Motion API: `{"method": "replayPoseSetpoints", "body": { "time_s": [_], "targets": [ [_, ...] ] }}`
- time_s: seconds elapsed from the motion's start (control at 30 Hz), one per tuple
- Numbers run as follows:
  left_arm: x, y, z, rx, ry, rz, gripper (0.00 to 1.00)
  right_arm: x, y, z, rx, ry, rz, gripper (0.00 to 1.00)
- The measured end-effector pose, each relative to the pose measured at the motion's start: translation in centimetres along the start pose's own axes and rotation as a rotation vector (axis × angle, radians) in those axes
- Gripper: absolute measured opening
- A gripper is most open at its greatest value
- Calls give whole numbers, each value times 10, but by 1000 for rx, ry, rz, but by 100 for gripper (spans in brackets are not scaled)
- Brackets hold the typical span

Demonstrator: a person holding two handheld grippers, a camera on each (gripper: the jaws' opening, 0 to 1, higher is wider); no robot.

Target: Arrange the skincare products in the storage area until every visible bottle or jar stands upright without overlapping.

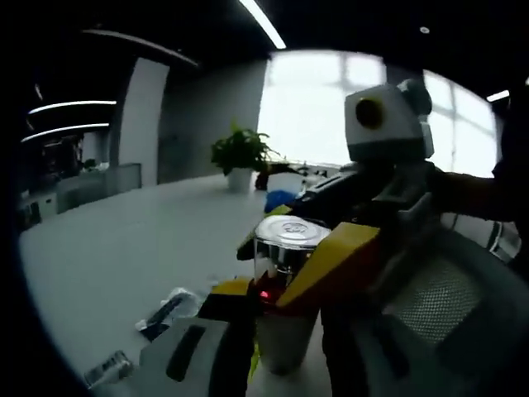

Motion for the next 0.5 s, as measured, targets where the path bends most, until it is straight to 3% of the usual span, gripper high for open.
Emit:
{"method": "replayPoseSetpoints", "body": {
  "time_s": [0.3, 0.5],
  "targets": [
    [4, -1, 7, -48, -114, 18, 40, 4, -5, -3, -18, 51, -2, 31],
    [0, 0, 16, -102, -125, 4, 37, 10, -5, -4, -21, 73, -1, 31]
  ]
}}
Point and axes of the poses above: the point that each gripper's makers call its tool centre point, and the gripper's own axes: y roughly backward along the fingers, x roughly to its right, z roughly out of its underside, the point moved 3 cm from there along y, roughly backward along the fingers, and after that the axes turned 11 degrees about -y, right-handed, at the moved point
